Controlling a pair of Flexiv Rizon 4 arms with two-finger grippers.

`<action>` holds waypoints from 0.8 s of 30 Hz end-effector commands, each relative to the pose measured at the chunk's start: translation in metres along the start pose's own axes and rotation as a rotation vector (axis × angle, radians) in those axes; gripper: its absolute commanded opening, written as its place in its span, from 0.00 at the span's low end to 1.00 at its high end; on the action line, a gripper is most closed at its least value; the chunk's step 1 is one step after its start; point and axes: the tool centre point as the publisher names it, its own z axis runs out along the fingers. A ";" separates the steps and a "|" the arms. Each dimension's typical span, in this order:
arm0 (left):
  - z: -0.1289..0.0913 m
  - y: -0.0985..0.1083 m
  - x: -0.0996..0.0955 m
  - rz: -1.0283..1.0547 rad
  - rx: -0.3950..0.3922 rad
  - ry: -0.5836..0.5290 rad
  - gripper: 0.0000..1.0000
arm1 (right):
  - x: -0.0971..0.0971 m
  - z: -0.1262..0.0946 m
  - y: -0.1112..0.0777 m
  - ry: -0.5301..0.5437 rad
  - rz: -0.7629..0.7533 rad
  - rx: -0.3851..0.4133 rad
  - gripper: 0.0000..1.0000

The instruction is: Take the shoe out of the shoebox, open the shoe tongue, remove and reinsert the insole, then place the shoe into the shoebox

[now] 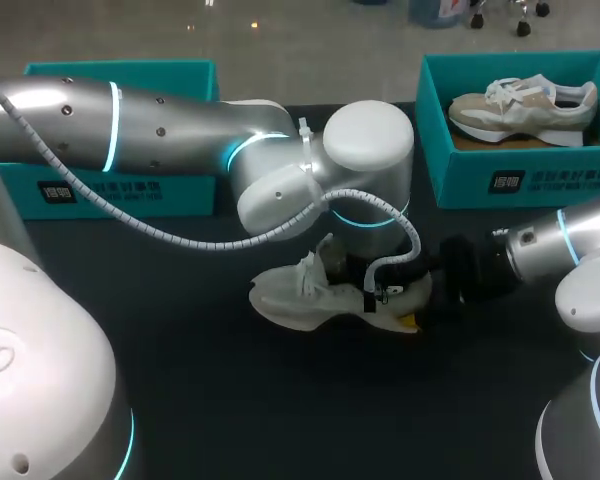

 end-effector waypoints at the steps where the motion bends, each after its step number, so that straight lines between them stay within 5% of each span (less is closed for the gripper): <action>1: -0.009 0.021 -0.006 -0.016 0.067 0.046 0.00 | 0.000 0.002 -0.003 -0.002 0.001 0.005 0.00; 24: -0.078 0.019 -0.005 -0.011 0.359 0.280 0.00 | 0.000 0.002 -0.003 -0.002 0.001 0.005 0.00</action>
